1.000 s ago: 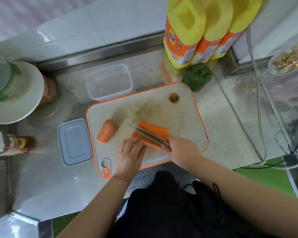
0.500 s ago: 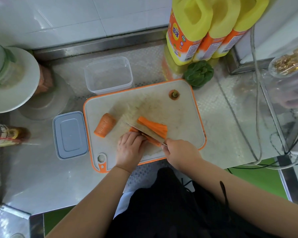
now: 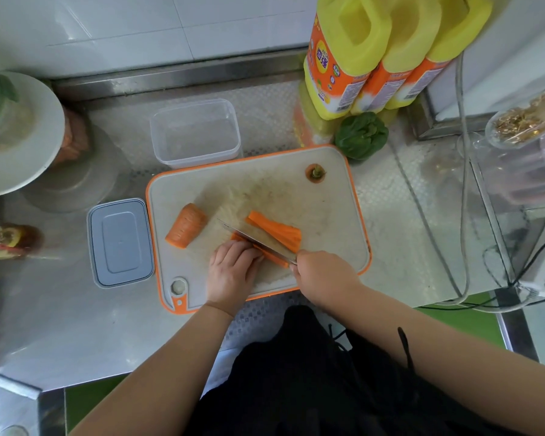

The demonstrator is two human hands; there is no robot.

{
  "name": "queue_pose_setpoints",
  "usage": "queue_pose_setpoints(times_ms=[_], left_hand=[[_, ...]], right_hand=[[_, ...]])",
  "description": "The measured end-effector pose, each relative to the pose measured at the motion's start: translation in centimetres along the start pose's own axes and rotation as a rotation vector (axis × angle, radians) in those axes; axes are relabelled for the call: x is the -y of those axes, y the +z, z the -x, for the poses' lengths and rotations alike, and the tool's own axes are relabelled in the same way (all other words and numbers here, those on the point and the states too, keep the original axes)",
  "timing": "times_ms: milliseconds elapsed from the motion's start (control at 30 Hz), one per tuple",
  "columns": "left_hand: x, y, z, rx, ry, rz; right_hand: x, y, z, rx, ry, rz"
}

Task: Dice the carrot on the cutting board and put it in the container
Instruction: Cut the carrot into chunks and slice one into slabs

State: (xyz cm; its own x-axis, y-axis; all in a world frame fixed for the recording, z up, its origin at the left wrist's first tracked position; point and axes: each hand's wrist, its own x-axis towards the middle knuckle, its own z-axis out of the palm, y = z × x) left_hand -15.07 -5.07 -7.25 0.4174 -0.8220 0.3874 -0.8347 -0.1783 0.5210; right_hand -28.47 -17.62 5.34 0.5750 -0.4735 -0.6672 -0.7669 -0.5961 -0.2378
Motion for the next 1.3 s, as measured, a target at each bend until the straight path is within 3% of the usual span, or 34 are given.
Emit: queue_pose_setpoints(times_ms=[633,1300], left_hand=[[0.1,0.0,-0.2,-0.004,0.013,-0.003],[0.1,-0.2,-0.3,-0.009,0.040,0.011]], right_hand=[[1.3,-1.2,-1.9,0.129,0.046,0.001],[0.3,-0.3,-1.3,0.111,0.047,0.025]])
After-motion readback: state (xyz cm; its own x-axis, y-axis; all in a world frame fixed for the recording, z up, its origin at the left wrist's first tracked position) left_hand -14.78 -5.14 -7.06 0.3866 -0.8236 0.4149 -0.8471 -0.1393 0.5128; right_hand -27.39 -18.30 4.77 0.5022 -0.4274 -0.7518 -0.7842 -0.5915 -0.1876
